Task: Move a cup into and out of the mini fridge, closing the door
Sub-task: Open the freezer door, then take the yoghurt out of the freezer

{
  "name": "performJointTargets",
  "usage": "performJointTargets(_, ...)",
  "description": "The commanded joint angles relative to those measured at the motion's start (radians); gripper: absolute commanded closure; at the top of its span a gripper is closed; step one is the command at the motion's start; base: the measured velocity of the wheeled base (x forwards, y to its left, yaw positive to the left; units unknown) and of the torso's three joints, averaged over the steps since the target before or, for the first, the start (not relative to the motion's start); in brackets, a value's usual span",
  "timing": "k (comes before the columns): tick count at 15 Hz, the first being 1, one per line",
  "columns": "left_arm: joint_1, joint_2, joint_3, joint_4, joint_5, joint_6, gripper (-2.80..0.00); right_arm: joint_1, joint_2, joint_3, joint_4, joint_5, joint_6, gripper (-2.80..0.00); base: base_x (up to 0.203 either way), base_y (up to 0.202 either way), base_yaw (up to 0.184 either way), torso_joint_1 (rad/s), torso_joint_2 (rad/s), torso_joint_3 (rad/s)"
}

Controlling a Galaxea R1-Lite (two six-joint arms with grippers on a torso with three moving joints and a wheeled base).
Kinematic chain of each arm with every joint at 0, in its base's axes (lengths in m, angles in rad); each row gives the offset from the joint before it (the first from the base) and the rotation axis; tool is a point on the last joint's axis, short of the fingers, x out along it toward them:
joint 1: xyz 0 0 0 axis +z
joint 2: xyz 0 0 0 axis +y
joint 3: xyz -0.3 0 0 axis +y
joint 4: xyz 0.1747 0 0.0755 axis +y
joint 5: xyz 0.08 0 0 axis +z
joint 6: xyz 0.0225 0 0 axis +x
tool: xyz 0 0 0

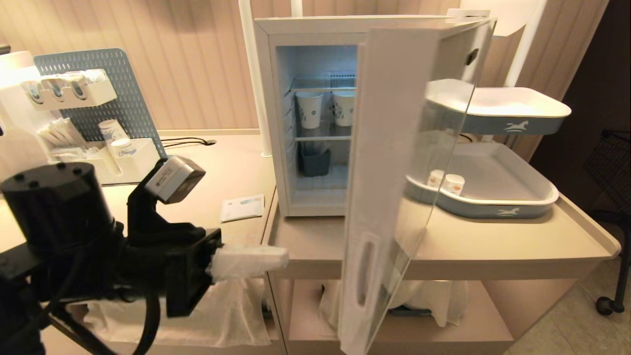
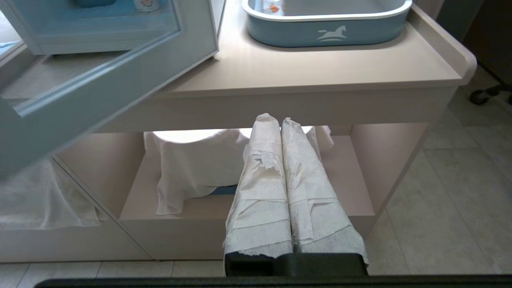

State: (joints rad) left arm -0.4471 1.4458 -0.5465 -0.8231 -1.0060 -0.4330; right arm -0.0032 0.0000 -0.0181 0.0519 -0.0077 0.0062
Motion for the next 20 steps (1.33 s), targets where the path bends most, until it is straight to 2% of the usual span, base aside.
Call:
performJointTargets(1,-0.036,-0.107,0.054,0.027,-0.006,-0.003,0.0,0.0,0.002,0.0,0.0,-0.001,0.0,0.0,0.0,0.0,0.0,0.0,0.0,0.0)
performJointTargets(6,-0.035,-0.2,0.099,0.054,-0.002,-0.004,0.0,0.0,0.002,0.0,0.0,0.0,0.0,0.0,0.0,0.0,0.0,0.0,0.0,0.0)
performJointTargets(8,-0.03,-0.332,0.103,0.146,0.017,-0.004,0.0,0.0,0.002,0.0,0.0,0.0,0.0,0.0,0.0,0.0,0.0,0.0,0.0,0.0)
performJointTargets(9,-0.024,-0.435,0.088,0.241,0.044,-0.004,0.0,0.0,0.002,0.0,0.0,0.0,0.0,0.0,0.0,0.0,0.0,0.0,0.0,0.0)
performJointTargets(10,-0.015,-0.552,0.048,0.385,0.091,-0.003,0.0,0.0,0.002,0.0,0.0,0.0,0.0,0.0,0.0,0.0,0.0,0.0,0.0,0.0)
performJointTargets(12,0.003,-0.78,-0.133,0.826,0.261,-0.001,0.0,0.0,0.002,0.0,0.0,-0.001,0.0,0.0,0.0,0.0,0.0,0.0,0.0,0.0)
performJointTargets(14,0.028,-0.946,-0.424,1.18,0.432,-0.01,0.0,0.0,0.002,0.001,0.0,0.0,0.0,0.0,0.0,0.0,0.0,0.0,0.0,0.0)
performJointTargets(16,0.096,-1.052,-0.716,1.529,0.602,-0.02,0.0,0.0,0.002,0.0,0.0,0.0,0.0,0.0,0.0,0.0,0.0,0.0,0.0,0.0)
performJointTargets(19,0.208,-1.139,-1.037,1.976,0.845,-0.053,0.0,0.0,0.002,0.0,0.0,0.0,0.0,0.0,0.0,0.0,0.0,0.0,0.0,0.0)
performJointTargets(20,0.279,-1.15,-1.08,2.041,0.881,-0.065,0.0,0.0,0.002,0.0,0.0,0.0,0.0,0.0,0.0,0.0,0.0,0.0,0.0,0.0)
